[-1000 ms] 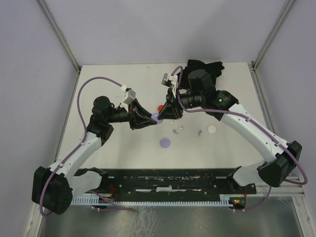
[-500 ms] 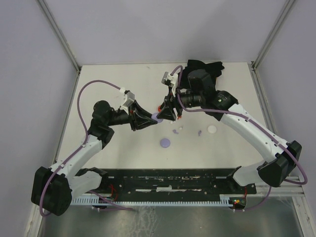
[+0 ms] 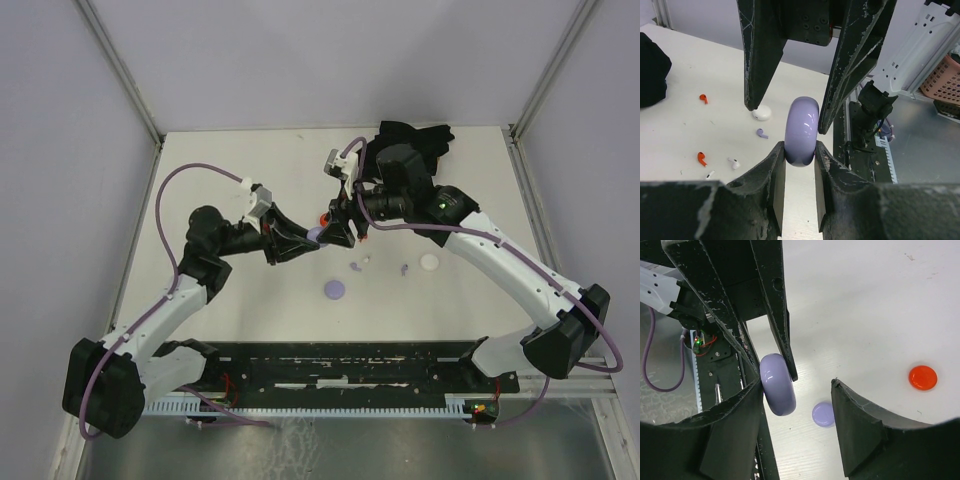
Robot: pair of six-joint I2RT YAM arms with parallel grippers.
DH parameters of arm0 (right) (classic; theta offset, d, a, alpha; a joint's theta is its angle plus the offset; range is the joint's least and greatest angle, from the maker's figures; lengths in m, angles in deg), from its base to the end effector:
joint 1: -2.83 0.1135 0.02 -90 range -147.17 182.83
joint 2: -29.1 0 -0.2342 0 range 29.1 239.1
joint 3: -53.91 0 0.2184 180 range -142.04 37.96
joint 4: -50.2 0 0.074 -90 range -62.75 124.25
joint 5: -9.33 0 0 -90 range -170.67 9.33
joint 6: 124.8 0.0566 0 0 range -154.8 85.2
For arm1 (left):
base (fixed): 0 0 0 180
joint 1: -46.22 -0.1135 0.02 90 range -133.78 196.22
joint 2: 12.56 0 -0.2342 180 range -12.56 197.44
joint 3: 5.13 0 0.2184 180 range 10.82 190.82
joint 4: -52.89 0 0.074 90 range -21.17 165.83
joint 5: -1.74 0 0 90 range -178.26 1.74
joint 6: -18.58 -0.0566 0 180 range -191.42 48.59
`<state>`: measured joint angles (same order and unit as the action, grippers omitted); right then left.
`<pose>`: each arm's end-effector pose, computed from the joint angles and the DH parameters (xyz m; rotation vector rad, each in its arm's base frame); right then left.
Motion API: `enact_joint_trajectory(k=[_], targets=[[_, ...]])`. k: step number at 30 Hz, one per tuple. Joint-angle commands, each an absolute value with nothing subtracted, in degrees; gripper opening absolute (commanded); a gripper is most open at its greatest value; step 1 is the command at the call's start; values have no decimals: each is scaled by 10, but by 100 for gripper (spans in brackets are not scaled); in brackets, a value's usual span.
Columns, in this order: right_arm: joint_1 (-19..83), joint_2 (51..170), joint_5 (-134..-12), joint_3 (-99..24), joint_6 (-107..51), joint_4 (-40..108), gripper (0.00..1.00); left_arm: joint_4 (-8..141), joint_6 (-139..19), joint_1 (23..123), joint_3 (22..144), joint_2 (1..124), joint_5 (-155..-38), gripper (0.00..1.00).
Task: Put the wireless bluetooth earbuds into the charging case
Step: Open the charging case, then pick up the earbud from the center of the board.
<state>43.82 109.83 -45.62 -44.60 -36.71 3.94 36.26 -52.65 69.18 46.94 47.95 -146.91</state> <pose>0.2021 0.2187 0.3540 -1.1349 1.8096 1.0426 0.1866 -0.1316 0.3000 0.9444 1.3461 -1.2915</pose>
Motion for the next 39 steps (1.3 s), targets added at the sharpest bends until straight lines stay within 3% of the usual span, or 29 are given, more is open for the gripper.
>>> enact_joint_trajectory(k=[1, 22, 31, 39], targets=[[441, 1096, -498, -448, -378, 54, 64, 349, -526, 693, 465, 459, -1475, 3], [436, 1097, -594, -492, -321, 32, 71, 344, -614, 694, 408, 433, -1419, 3], [429, 1113, -759, -503, -231, -120, 78, 321, -635, 693, 359, 418, -1255, 3], [412, 1144, -879, -414, -166, -204, 77, 289, -662, 693, 338, 396, -1206, 3]])
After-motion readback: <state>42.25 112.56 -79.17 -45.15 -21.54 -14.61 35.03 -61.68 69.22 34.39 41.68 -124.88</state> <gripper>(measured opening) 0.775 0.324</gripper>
